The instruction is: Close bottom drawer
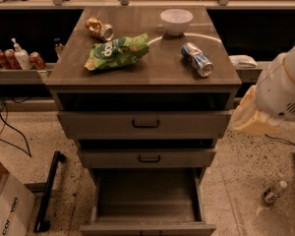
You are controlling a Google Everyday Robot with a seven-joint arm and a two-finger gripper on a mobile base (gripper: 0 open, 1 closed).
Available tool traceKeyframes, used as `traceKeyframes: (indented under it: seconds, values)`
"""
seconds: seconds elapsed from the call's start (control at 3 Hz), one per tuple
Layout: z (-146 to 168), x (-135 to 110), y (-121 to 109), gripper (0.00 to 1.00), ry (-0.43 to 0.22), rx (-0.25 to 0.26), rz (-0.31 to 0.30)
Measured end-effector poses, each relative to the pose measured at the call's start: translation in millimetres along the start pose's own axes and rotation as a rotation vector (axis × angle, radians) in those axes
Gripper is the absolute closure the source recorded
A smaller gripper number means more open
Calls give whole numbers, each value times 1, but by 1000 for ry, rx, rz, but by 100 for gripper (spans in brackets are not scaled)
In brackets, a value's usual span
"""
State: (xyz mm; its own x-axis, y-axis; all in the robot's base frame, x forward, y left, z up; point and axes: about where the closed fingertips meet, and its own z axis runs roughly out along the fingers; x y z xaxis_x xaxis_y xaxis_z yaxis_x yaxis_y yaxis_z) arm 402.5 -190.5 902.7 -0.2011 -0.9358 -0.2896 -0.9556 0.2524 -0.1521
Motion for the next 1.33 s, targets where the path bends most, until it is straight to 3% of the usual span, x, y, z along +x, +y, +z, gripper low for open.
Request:
traceKeyframes:
  seconds: [0.33,1.0,1.33]
  values:
    - [40,8,18,99,-54,-11,1]
    - [53,10,20,100,-38,-4,0]
    - [86,14,29,100,-27,-36,-2]
